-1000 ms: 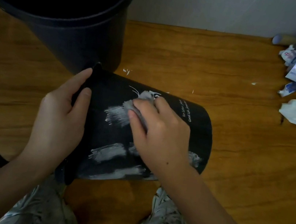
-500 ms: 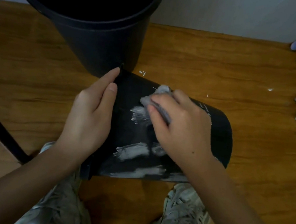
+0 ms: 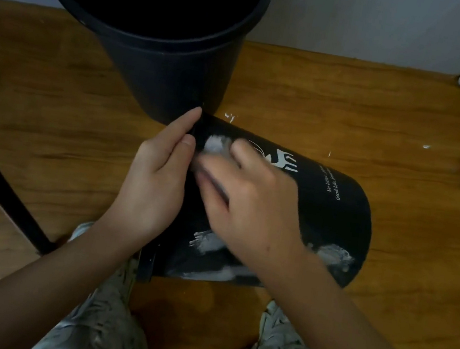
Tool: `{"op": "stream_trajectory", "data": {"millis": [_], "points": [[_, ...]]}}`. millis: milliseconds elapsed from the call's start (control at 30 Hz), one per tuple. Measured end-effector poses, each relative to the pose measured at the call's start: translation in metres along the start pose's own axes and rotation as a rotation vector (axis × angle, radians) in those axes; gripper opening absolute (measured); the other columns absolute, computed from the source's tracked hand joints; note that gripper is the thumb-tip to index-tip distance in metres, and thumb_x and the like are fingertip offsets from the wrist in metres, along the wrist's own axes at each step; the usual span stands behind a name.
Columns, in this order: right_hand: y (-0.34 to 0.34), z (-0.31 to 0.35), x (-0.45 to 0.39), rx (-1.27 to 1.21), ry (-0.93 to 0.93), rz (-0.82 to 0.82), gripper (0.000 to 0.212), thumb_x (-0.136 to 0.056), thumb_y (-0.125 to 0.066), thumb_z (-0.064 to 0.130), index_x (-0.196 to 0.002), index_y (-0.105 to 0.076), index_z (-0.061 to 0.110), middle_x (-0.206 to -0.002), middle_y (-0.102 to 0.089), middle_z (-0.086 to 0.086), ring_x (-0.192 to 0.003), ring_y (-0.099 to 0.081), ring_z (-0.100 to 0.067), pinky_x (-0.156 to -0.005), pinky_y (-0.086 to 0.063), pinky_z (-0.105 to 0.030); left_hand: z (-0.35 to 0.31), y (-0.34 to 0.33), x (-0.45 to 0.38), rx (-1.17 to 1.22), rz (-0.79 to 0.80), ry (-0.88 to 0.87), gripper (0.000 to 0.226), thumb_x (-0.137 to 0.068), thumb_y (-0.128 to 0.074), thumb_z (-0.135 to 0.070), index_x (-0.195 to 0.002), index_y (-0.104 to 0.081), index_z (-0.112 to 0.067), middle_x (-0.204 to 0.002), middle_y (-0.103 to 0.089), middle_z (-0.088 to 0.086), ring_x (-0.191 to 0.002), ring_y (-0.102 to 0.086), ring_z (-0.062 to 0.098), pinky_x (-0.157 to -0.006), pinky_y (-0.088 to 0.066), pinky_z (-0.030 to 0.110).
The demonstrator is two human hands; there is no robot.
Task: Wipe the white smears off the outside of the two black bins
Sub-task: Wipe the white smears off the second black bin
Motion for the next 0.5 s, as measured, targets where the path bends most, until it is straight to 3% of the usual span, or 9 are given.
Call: {"op": "stream_trajectory", "data": {"millis": [100, 167, 300, 433, 500], "points": [[-0.002, 0.013, 0.026, -0.037, 0.107, 0.036, 0.016, -0.092, -0.06, 0.021, -0.08, -0.067, 0.012, -0.081, -0.055, -0.006, -0.063, -0.051, -0.017, -0.049, -0.045, -0.033, 0.001, 0.0, -0.001, 0.029, 0.002, 0.012, 0.038, -0.104, -0.033, -0.014, -0.141, -0.042, -0.017, -0.104, -0.061, -0.018, -0.099, -0.058, -0.012, -0.079, -0.043, 0.005], [-0.001, 0.01, 0.02, -0.004, 0.124, 0.048, 0.018, -0.093, -0.058, 0.023, -0.081, -0.068, 0.014, -0.08, -0.055, -0.005, -0.062, -0.05, -0.016, -0.048, -0.044, -0.033, 0.001, 0.0, 0.001, 0.024, 0.001, 0.011, 0.039, -0.104, -0.032, -0.015, -0.142, -0.041, -0.018, -0.108, -0.062, -0.015, -0.101, -0.059, -0.008, -0.084, -0.045, 0.009], [0.001, 0.0, -0.01, -0.053, -0.052, 0.0, 0.021, -0.094, -0.055, 0.029, -0.09, -0.072, 0.017, -0.08, -0.055, 0.001, -0.064, -0.051, -0.01, -0.051, -0.04, -0.023, 0.001, 0.002, 0.0, 0.046, 0.0, 0.021, 0.041, -0.104, -0.033, -0.015, -0.144, -0.041, -0.02, -0.12, -0.059, -0.017, -0.117, -0.052, -0.006, -0.106, -0.04, 0.022], [-0.002, 0.002, -0.001, -0.054, -0.083, -0.012, 0.02, -0.095, -0.055, 0.029, -0.096, -0.073, 0.018, -0.082, -0.056, 0.002, -0.065, -0.05, -0.007, -0.051, -0.041, -0.022, 0.003, 0.003, 0.003, 0.036, -0.008, 0.012, 0.041, -0.104, -0.033, -0.015, -0.144, -0.041, -0.019, -0.13, -0.057, -0.007, -0.122, -0.051, 0.001, -0.108, -0.04, 0.031], [0.0, 0.002, 0.016, -0.066, -0.022, -0.01, 0.019, -0.095, -0.057, 0.026, -0.097, -0.073, 0.017, -0.083, -0.057, 0.0, -0.065, -0.051, -0.009, -0.051, -0.043, -0.024, 0.003, 0.002, 0.002, 0.018, -0.012, 0.002, 0.04, -0.104, -0.033, -0.016, -0.144, -0.041, -0.018, -0.124, -0.059, -0.011, -0.116, -0.053, -0.005, -0.101, -0.043, 0.022]]}}
Point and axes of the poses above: each hand's wrist, its own x-axis away from the middle knuckle, its own y-axis out of the back of the hand, z = x × y, the point moved 1 cm from there along -x, towards the middle knuckle
